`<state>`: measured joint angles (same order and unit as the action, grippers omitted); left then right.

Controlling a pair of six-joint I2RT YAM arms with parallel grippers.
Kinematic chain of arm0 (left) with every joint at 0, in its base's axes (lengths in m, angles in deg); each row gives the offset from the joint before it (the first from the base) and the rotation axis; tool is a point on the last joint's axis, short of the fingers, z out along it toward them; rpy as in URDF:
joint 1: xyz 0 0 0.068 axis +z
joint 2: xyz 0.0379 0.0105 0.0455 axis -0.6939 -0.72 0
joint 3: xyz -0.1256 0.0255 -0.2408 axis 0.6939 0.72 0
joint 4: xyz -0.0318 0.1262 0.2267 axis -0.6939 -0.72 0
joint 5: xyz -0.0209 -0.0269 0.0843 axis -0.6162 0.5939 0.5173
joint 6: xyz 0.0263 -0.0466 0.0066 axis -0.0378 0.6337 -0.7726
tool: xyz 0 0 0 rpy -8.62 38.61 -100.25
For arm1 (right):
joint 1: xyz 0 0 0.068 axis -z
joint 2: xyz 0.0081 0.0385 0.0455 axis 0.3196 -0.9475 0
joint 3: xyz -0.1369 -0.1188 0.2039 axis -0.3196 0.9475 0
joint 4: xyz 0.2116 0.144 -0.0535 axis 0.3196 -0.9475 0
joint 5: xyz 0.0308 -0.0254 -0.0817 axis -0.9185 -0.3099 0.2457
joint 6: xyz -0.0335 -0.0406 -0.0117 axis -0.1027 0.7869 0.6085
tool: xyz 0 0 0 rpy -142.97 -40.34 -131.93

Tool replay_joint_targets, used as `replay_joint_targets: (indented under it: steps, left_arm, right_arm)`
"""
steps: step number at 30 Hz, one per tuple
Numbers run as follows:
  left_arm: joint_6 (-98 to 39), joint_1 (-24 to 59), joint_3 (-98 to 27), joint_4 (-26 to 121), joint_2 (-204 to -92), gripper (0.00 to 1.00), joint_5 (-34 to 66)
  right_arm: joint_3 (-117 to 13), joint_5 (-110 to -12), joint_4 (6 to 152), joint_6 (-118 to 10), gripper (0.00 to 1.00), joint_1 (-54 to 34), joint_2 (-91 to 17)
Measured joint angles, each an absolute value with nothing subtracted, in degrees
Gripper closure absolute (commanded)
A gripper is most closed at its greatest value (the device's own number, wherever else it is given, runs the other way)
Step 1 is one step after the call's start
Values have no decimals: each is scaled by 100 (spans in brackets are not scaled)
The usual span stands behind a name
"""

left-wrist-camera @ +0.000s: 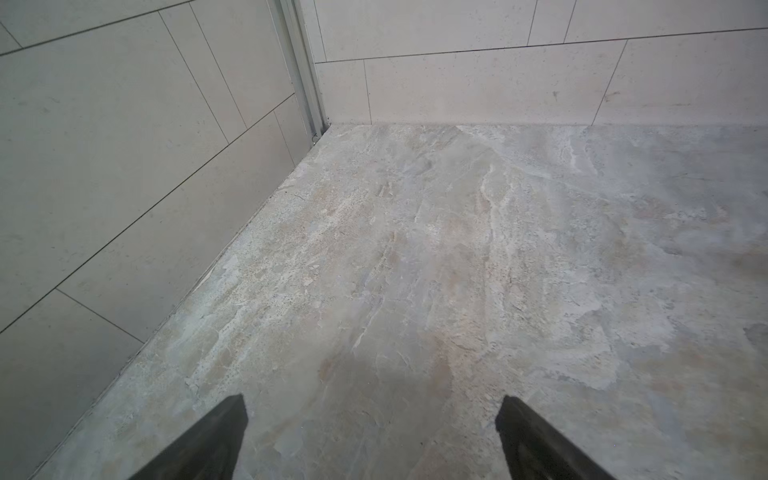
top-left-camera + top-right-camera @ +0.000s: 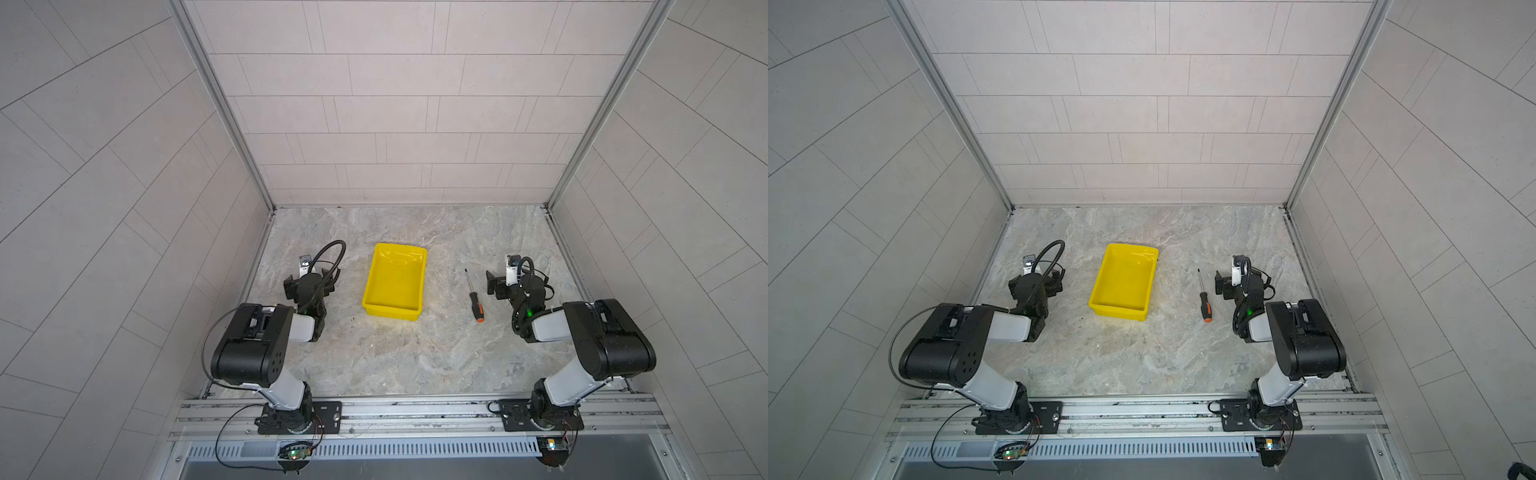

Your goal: Put the screwdriver in the bin

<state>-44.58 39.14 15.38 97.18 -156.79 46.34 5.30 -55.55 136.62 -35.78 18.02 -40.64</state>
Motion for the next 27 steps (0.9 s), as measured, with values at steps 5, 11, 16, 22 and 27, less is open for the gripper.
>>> replay_joint_targets:
  steps: [5,11,16,22,27]
  left_arm:
    - [-4458,3914,1538,9715,-15679,0,4634]
    - [-4458,3914,1538,9718,-15679,0,4634]
    - [-4458,3914,1538,9718,-15679,0,4634]
    - [-4458,3914,1538,9715,-15679,0,4634]
    - [-4458,3914,1538,9718,-15679,0,4634]
  right_arm:
    - [530,-5509,13675,-3581,1,1802,-4064]
    - [530,-5487,13675,-3581,1,1800,-4064]
    - [534,-5447,13695,-3578,1,1784,-4064]
    - [534,-5395,13710,-3578,1,1767,-4064]
    - [534,-5386,13708,-3578,1,1767,-4064]
